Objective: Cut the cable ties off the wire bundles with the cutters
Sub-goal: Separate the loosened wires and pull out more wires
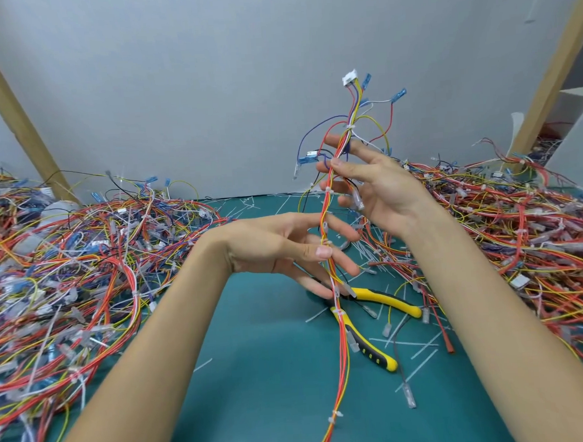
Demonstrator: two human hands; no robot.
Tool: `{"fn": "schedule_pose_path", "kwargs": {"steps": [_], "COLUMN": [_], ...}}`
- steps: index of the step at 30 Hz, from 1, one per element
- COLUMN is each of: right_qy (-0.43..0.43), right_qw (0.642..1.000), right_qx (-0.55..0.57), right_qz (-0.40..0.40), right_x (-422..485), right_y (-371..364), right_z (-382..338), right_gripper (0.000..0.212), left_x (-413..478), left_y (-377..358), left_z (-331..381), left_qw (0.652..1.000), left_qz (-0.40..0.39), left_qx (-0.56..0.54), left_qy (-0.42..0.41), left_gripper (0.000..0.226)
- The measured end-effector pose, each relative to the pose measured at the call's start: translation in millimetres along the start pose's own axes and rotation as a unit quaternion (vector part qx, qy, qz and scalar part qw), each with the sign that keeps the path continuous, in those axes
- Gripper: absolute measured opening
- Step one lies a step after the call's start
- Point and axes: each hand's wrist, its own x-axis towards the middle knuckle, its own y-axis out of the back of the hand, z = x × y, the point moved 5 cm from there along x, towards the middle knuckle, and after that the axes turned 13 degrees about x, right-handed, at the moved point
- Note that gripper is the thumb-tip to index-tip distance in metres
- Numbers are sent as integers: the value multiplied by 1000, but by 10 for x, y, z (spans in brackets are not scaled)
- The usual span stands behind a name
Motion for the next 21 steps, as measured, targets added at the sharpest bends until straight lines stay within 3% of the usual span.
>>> {"fn": "schedule_pose_path", "kwargs": {"steps": [13, 21], "right_qy": [0, 18], "right_qw": [1000, 999], "right_qx": [13, 32], "right_qz": [12, 36], "right_x": [12, 24], "right_y": [29, 86], "right_z": [-13, -92], "right_gripper": [30, 36], "left_x": [-20, -101], "left_y": [12, 23], "left_z": [38, -34], "left_qw": [1000, 995], "left_qz": [-23, -60], "left_qx": [0, 44], "left_qy": [-1, 60], "left_gripper": [37, 46]}}
